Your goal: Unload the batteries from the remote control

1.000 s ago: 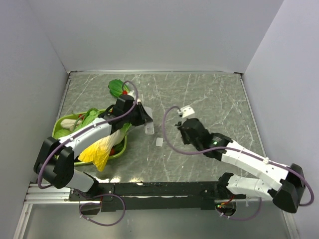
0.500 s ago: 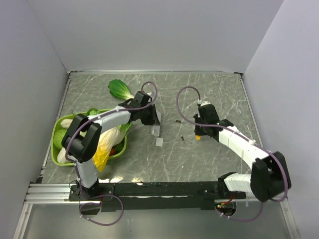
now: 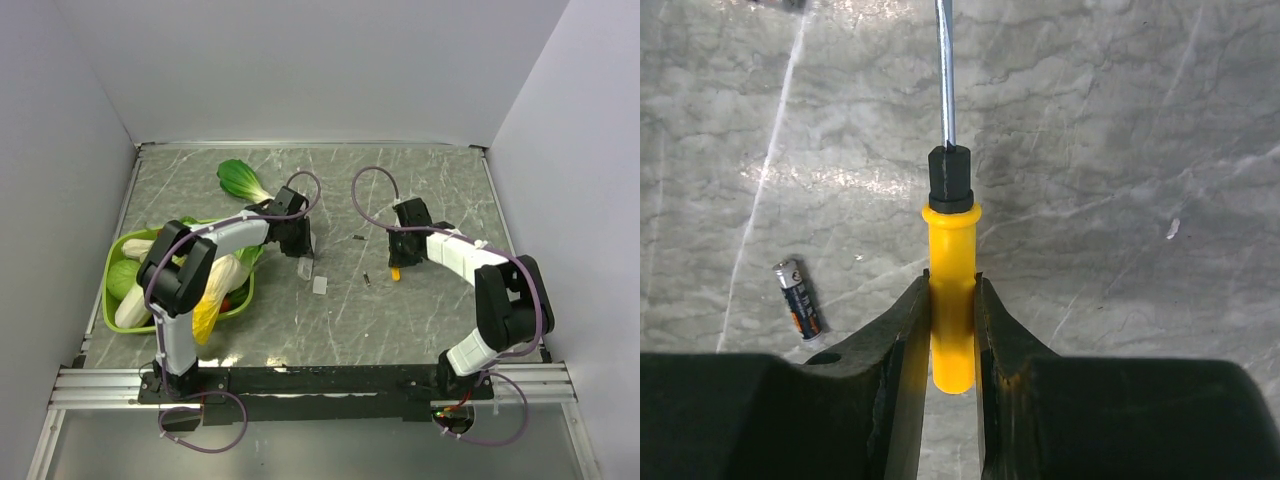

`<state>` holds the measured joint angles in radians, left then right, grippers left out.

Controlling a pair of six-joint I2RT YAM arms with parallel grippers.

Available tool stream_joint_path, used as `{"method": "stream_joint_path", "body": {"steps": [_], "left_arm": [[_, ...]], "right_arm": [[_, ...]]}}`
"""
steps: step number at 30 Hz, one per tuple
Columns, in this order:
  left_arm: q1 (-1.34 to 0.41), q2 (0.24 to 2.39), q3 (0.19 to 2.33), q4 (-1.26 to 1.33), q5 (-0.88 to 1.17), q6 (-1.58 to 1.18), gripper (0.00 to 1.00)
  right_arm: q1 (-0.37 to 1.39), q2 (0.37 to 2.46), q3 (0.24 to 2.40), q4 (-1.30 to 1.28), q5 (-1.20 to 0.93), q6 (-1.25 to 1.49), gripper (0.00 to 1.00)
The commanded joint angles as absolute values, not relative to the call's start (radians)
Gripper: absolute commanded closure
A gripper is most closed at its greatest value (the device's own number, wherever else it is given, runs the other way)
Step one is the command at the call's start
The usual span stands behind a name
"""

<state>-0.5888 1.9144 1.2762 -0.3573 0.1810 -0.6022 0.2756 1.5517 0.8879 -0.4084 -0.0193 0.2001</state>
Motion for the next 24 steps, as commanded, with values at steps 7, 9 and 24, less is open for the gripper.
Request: {"method": "stream_joint_path", "body": {"steps": [7, 9, 24], "left_arm": [[-0.594, 1.947, 1.309, -0.382, 0.163, -0.583, 0.69], [-0.594, 1.942, 1.312, -0.388, 0.157, -0.581, 0.62], [-0.594, 1.855, 1.356, -0.452, 0.080, -0.561, 0.29]], "right_arm": [[0.238, 1.545, 0.885, -0.399, -0.060, 0.186, 0.92], [0.230, 1.555, 0.894, -0.414, -0.061, 0.181, 0.90], [0.221, 1.583, 0.931, -0.460, -0.074, 0.172, 0.58]]}}
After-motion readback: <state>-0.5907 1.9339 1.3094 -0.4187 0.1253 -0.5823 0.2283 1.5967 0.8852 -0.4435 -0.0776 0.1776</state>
